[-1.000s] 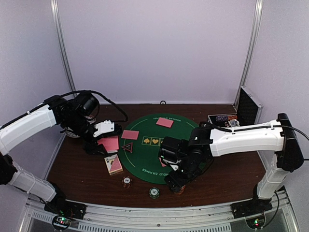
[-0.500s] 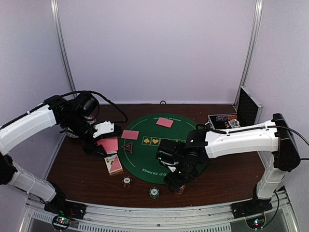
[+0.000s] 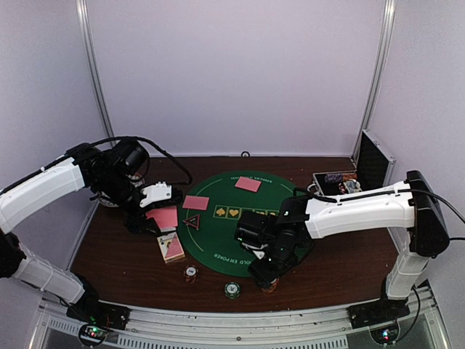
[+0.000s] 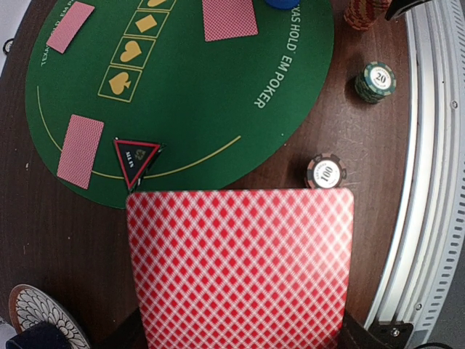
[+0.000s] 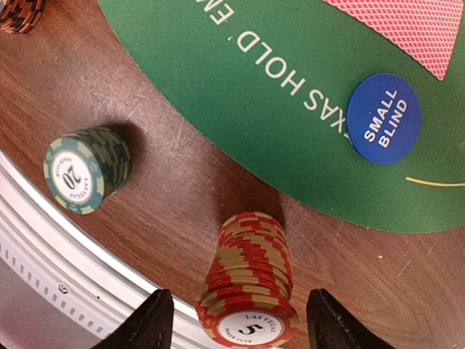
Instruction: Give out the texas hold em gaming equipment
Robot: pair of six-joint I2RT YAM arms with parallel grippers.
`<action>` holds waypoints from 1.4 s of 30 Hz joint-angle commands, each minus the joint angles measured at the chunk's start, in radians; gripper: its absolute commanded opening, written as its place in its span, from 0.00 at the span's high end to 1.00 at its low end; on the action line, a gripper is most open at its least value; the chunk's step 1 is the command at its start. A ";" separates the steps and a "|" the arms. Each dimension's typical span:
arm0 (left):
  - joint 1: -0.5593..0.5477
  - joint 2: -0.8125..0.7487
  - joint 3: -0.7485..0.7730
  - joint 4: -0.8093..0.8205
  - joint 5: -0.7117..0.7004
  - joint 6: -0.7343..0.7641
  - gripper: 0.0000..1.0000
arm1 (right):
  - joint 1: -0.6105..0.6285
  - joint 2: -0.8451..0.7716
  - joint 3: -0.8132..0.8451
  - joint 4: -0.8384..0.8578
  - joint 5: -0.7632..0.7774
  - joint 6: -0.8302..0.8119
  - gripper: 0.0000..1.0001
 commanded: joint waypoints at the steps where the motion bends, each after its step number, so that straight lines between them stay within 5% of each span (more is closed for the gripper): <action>1: -0.002 -0.004 0.025 0.013 0.012 -0.016 1.00 | -0.009 0.022 -0.005 0.004 0.036 -0.012 0.35; 10: -0.002 -0.007 0.023 0.014 0.010 -0.015 1.00 | -0.014 0.030 -0.009 0.007 0.032 -0.019 0.44; 29: -0.002 -0.008 0.023 0.013 0.019 -0.018 1.00 | -0.032 -0.018 0.047 -0.061 0.027 -0.026 0.88; 42: -0.002 -0.015 0.020 0.014 0.020 -0.017 1.00 | -0.267 -0.018 0.235 -0.117 0.037 -0.067 0.93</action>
